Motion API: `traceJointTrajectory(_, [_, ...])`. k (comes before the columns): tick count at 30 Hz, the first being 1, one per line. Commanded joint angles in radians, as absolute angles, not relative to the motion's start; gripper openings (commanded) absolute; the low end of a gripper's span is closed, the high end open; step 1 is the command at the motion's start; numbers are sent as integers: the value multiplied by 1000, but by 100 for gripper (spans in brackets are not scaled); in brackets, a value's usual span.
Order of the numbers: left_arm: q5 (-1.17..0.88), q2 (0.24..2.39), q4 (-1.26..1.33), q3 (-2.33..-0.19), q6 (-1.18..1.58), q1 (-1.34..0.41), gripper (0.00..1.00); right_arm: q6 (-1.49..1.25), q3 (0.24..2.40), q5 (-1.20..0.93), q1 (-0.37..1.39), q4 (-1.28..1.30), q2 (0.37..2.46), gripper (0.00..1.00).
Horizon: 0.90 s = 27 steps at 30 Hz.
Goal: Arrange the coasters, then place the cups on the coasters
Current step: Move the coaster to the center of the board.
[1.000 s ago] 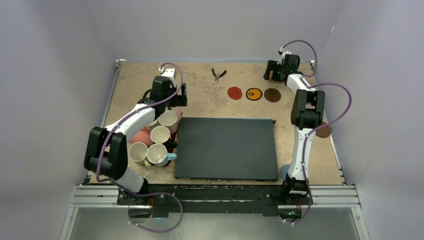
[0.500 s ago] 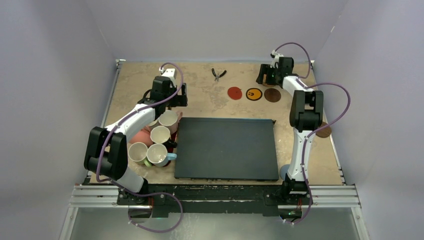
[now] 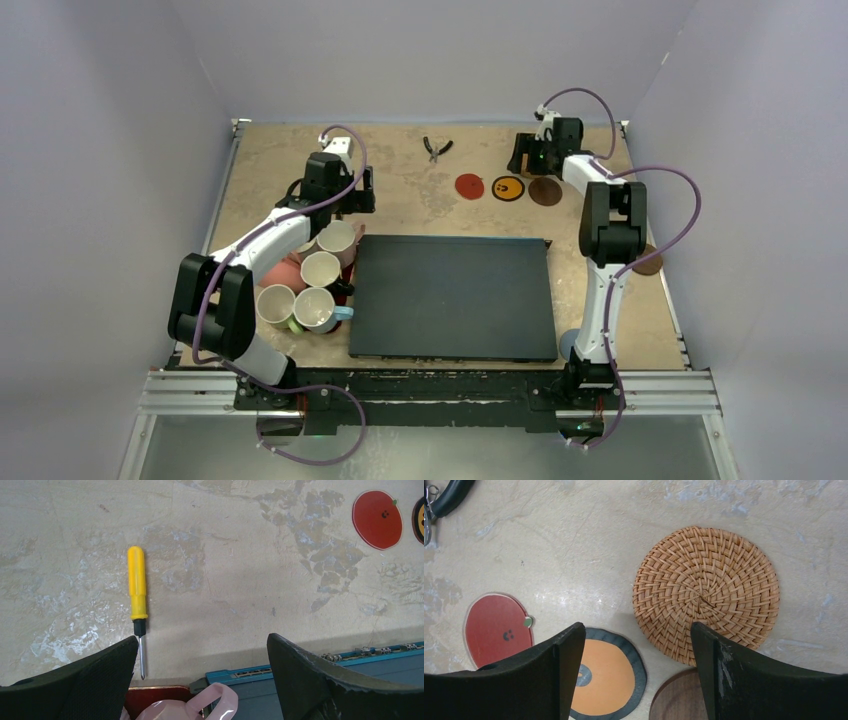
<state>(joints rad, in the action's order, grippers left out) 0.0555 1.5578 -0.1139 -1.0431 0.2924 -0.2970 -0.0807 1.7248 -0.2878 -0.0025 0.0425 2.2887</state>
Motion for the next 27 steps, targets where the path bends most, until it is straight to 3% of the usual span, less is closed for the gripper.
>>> traceJointTrajectory(1, [49, 1528, -89, -1074, 278, -303, 95, -76, 1681, -341, 26, 201, 2299, 80])
traceJointTrajectory(20, [51, 1525, -89, -1073, 276, -304, 95, -76, 1655, -326, 41, 225, 2272, 79])
traceJointTrajectory(27, [50, 1524, -91, -1075, 275, -304, 95, -78, 1727, -330, 41, 252, 2274, 84])
